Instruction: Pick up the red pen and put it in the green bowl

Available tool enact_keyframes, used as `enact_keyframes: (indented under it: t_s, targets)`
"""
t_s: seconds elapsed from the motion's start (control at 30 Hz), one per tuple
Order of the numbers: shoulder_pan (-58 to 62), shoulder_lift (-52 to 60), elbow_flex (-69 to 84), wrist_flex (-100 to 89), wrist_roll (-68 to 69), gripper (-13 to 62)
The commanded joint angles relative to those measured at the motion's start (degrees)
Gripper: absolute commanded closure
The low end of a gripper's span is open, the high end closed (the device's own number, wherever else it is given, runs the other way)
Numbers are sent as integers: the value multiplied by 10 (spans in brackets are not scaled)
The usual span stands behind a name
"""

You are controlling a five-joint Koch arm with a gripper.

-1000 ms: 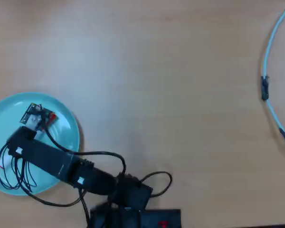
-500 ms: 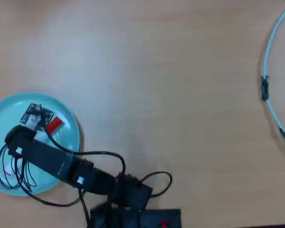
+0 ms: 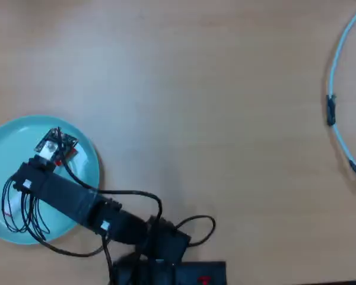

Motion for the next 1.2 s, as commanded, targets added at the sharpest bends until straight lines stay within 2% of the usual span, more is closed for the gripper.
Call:
enact_keyframes:
  t_s: [0.0,0.13,0.27,0.37,0.47,0.63,0.77,1.17]
  targets:
    - [32,79,-67,45,-11,169]
    - [87,145,-58,123,-69,169]
    - [201,206,12,150,-132,169]
    - [292,259,132,117,-210,169]
    - [360,344,285,11,-229,169]
    - [454,542,556,-192,-207,169]
    - [502,660,693,-260,-141,169]
    - [517,654,850,-440,-75,169]
